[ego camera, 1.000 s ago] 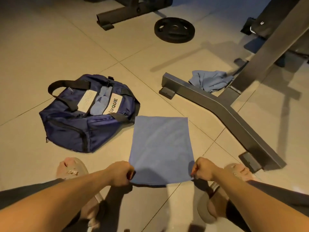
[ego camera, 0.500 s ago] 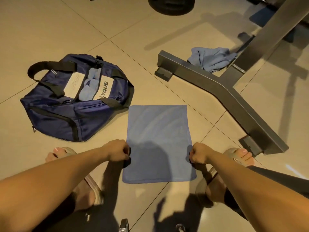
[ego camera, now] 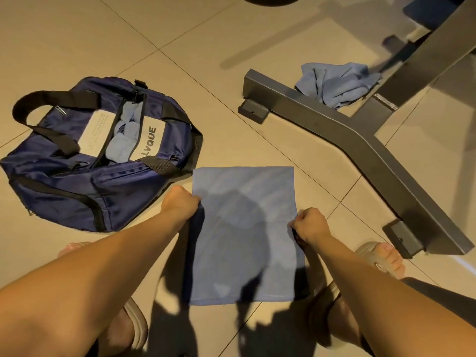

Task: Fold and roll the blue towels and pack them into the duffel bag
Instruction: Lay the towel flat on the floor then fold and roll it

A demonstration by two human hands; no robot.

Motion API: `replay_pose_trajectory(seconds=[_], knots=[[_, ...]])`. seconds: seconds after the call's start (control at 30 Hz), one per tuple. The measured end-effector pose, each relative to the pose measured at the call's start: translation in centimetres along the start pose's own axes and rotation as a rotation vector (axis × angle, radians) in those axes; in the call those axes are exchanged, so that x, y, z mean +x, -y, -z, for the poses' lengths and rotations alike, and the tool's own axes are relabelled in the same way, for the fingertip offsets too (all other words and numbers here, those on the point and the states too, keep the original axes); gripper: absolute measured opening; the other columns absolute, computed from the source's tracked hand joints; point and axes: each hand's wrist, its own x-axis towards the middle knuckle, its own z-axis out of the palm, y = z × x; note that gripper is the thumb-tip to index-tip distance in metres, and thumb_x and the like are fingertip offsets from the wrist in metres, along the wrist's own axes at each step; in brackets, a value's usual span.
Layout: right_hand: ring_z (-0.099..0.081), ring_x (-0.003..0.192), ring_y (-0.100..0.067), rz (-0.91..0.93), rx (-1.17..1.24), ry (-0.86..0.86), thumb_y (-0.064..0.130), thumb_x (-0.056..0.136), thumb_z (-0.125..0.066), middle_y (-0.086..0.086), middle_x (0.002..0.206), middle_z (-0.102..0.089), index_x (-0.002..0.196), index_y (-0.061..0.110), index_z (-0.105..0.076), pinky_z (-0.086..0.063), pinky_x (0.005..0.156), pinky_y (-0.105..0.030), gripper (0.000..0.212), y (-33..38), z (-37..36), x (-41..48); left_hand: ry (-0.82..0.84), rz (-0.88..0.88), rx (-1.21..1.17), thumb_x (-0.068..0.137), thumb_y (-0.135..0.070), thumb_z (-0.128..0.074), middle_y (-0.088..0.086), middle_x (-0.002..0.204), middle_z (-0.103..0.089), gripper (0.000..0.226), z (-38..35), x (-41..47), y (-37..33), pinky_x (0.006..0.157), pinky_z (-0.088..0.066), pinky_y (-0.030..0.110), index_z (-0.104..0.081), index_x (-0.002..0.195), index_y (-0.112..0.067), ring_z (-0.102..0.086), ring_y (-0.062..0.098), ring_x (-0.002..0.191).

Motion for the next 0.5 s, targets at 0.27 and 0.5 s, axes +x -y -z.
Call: replay_pose_trajectory(seconds=[0.27,0.5], knots=[[-0.067,0.066,-0.033,-0.006,0.079,-0.062,0.011,0.078,-0.063,-0.014,0.064,-0.068,0.068,0.0,-0.068,-0.056,0.062,-0.034,0.015,-0.44,-0.38,0.03,-0.002,0.047,-0.038,0.093,-0.027,-0.072,0.01,0.086,-0.067,0.018,0.14,0.06,-0.2,0.082,-0.058,0.046,-0.066,0.081,-0.015,-0.065,0.025,0.082],[-0.067,0.067,-0.034,-0.013,0.1,-0.056,0.006,0.081,-0.061,-0.018,0.065,-0.069,0.064,-0.001,-0.066,-0.05,0.058,-0.031,0.019,-0.93,0.39,-0.13,0.014,0.082,-0.115,0.093,-0.024,-0.072,0.011,0.087,-0.067,0.014,0.03,0.09,0.0,0.083,-0.059,0.047,-0.068,0.086,-0.013,-0.065,0.027,0.083]])
